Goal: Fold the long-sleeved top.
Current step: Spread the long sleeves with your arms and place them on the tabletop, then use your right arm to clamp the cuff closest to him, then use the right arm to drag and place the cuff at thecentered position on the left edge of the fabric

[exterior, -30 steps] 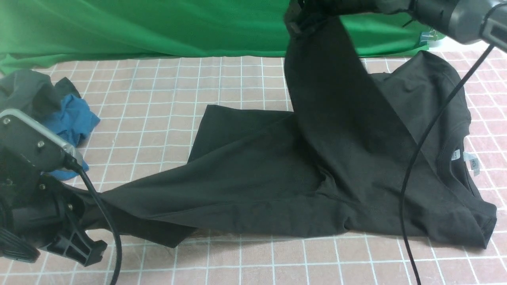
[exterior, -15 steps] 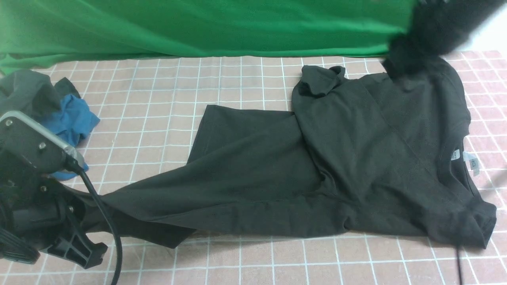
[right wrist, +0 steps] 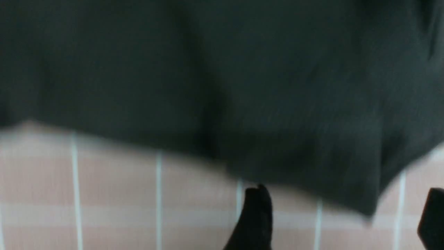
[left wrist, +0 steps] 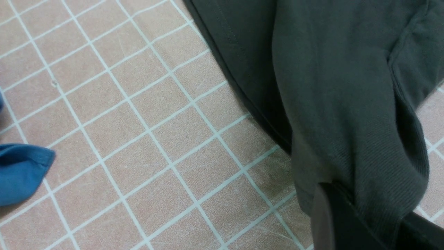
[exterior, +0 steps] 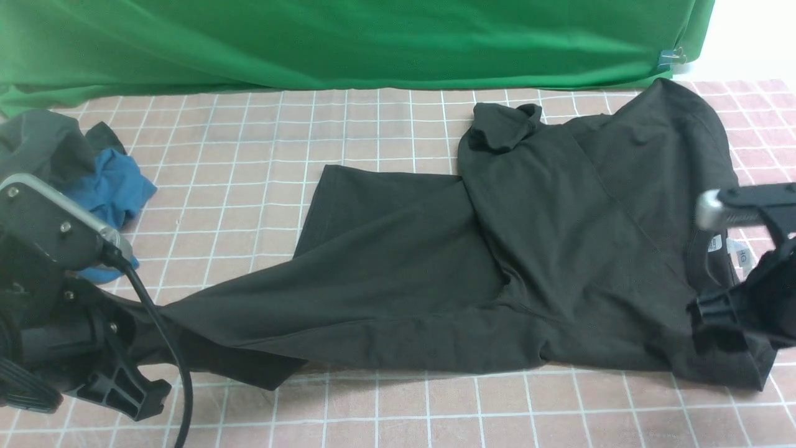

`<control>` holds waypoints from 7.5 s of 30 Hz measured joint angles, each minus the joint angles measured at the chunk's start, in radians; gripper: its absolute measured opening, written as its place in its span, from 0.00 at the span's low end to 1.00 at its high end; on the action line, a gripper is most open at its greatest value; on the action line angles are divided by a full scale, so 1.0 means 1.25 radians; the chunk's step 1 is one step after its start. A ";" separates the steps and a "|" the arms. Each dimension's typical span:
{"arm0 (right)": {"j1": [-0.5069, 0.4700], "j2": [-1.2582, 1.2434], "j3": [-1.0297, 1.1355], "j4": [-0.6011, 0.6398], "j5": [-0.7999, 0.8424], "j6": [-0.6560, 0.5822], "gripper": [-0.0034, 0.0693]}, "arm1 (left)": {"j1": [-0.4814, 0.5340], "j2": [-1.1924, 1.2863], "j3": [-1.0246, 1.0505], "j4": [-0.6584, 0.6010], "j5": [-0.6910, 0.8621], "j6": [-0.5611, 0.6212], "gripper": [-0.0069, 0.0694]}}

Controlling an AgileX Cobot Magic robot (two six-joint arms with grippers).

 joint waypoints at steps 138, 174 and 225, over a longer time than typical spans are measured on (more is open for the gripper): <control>0.241 0.732 -0.913 0.134 0.051 -0.477 0.11 | 0.000 -0.151 0.047 0.237 0.151 -0.138 0.12; 0.195 0.646 -0.966 0.061 0.015 -0.481 0.87 | 0.000 -0.151 0.048 0.235 0.147 -0.139 0.12; 0.264 0.192 -0.663 -0.041 0.179 -0.895 0.20 | 0.000 -0.151 0.063 0.217 0.110 -0.141 0.12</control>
